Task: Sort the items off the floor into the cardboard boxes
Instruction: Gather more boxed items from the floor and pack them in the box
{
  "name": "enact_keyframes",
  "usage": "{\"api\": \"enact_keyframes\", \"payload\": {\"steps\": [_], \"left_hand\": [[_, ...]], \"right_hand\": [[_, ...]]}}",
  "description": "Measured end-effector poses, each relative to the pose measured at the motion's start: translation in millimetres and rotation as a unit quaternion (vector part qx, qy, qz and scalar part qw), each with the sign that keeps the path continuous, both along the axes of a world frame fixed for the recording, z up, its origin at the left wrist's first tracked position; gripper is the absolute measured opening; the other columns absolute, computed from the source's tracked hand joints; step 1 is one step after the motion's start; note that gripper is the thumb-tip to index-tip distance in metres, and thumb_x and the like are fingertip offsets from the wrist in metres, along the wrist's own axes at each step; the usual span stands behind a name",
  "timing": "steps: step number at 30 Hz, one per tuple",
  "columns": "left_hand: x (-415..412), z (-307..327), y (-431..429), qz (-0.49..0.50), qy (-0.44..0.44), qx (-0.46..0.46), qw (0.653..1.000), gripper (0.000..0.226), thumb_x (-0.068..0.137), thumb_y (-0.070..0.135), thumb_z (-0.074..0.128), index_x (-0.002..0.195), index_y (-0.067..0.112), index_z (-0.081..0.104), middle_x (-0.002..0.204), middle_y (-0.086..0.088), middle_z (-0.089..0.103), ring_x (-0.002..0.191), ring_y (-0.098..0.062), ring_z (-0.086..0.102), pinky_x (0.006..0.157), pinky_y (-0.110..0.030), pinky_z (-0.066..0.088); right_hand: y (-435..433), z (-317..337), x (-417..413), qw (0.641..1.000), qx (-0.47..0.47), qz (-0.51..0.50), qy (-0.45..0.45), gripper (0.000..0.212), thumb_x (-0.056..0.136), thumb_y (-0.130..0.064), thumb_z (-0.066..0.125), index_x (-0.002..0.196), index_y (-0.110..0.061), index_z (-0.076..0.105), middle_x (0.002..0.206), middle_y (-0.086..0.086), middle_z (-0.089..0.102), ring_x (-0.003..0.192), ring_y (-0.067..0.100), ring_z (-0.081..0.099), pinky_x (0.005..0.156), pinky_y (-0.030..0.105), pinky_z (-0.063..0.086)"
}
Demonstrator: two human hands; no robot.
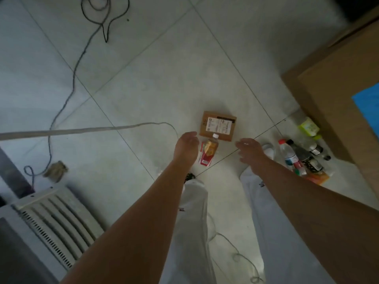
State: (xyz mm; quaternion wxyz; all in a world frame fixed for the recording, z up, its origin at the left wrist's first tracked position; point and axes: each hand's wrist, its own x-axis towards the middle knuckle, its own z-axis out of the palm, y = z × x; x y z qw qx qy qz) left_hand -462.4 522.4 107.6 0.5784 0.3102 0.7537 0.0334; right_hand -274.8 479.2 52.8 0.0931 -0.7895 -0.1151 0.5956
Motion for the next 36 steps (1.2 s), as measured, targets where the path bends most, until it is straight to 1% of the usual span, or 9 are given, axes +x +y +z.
{"api": "enact_keyframes", "payload": {"steps": [5, 9, 13, 17, 21, 25, 28, 31, 36], "left_hand": [[6.3, -50.9, 22.1, 0.043, -0.015, -0.002, 0.999, 0.022, 0.092, 0.01, 0.049, 0.098, 0.027, 0.063, 0.08, 0.018, 0.059, 0.066, 0.003, 0.054, 0.052, -0.007, 0.044], [23.6, -132.2, 43.0, 0.021, 0.009, 0.016, 1.0, 0.019, 0.093, 0.016, 0.046, 0.098, 0.026, 0.061, 0.072, 0.024, 0.05, 0.056, 0.016, 0.052, 0.049, -0.002, 0.037], [35.6, -235.9, 49.6, -0.029, 0.034, 0.004, 0.999, 0.042, 0.099, 0.03, 0.037, 0.134, 0.01, 0.049, 0.122, -0.002, 0.062, 0.101, -0.017, 0.061, 0.08, -0.023, 0.046], [40.8, -322.4, 52.1, -0.018, 0.05, -0.03, 0.998, 0.05, 0.099, 0.039, 0.036, 0.138, 0.01, 0.041, 0.125, -0.013, 0.059, 0.11, -0.032, 0.06, 0.092, -0.043, 0.053], [48.4, -366.4, 52.1, -0.021, 0.027, -0.073, 0.997, 0.051, 0.1, 0.045, 0.026, 0.126, 0.009, 0.051, 0.107, -0.012, 0.065, 0.097, -0.029, 0.065, 0.071, -0.035, 0.055], [50.2, -351.1, 53.8, -0.005, -0.022, -0.096, 0.995, 0.058, 0.099, 0.051, 0.025, 0.13, 0.008, 0.051, 0.111, -0.015, 0.066, 0.1, -0.03, 0.066, 0.089, -0.041, 0.055], [49.4, -301.9, 60.6, 0.006, -0.044, -0.057, 0.997, 0.055, 0.099, 0.05, 0.028, 0.124, 0.009, 0.055, 0.099, -0.009, 0.07, 0.088, -0.022, 0.069, 0.067, -0.028, 0.055], [48.1, -228.3, 76.9, 0.034, -0.055, 0.031, 0.997, 0.052, 0.1, 0.049, 0.026, 0.094, 0.017, 0.066, 0.069, 0.006, 0.069, 0.058, -0.001, 0.067, 0.041, -0.01, 0.044], [64.7, -84.3, 112.9, 0.038, -0.098, 0.153, 0.983, 0.053, 0.1, 0.053, 0.026, 0.102, 0.019, 0.067, 0.087, 0.0, 0.074, 0.076, -0.008, 0.071, 0.061, -0.02, 0.053]], "right_hand": [[17.9, -47.2, 0.4, 0.997, -0.021, 0.058, -0.048, 0.035, 0.097, -0.02, 0.049, 0.118, 0.004, 0.062, 0.097, 0.011, 0.057, 0.089, 0.024, 0.054, 0.082, 0.039, 0.047], [33.1, -123.3, 12.4, 0.993, -0.03, 0.084, -0.078, 0.034, 0.099, -0.025, 0.044, 0.102, 0.003, 0.063, 0.095, 0.011, 0.058, 0.088, 0.025, 0.06, 0.067, 0.027, 0.043], [45.6, -216.6, 26.9, 0.994, -0.037, 0.036, -0.101, 0.044, 0.1, -0.041, 0.043, 0.076, -0.006, 0.055, 0.087, 0.008, 0.054, 0.063, 0.015, 0.048, 0.049, 0.025, 0.031], [50.9, -294.7, 30.7, 0.997, -0.026, -0.001, -0.069, 0.063, 0.096, -0.057, 0.043, 0.127, -0.004, 0.055, 0.096, 0.005, 0.059, 0.067, 0.011, 0.05, 0.05, 0.024, 0.033], [52.3, -332.2, 24.5, 0.999, -0.02, -0.046, -0.01, 0.062, 0.092, -0.061, 0.048, 0.125, -0.009, 0.059, 0.1, 0.003, 0.068, 0.071, 0.013, 0.062, 0.048, 0.019, 0.043], [58.3, -313.0, 16.3, 0.992, -0.002, -0.122, 0.036, 0.065, 0.088, -0.063, 0.053, 0.127, -0.011, 0.054, 0.107, 0.008, 0.07, 0.088, 0.023, 0.071, 0.064, 0.03, 0.058], [64.2, -265.9, 20.8, 0.992, 0.062, -0.112, 0.006, 0.062, 0.089, -0.063, 0.05, 0.126, -0.013, 0.054, 0.105, 0.004, 0.07, 0.088, 0.019, 0.071, 0.062, 0.027, 0.056], [77.2, -190.9, 22.4, 0.976, 0.17, -0.133, -0.027, 0.055, 0.091, -0.064, 0.045, 0.121, -0.018, 0.052, 0.104, 0.0, 0.069, 0.09, 0.014, 0.069, 0.069, 0.029, 0.055], [107.8, -42.3, 25.0, 0.929, 0.338, -0.143, -0.052, 0.027, 0.091, -0.05, 0.053, 0.108, -0.03, 0.058, 0.103, 0.001, 0.066, 0.092, 0.014, 0.066, 0.073, 0.031, 0.056]]}}
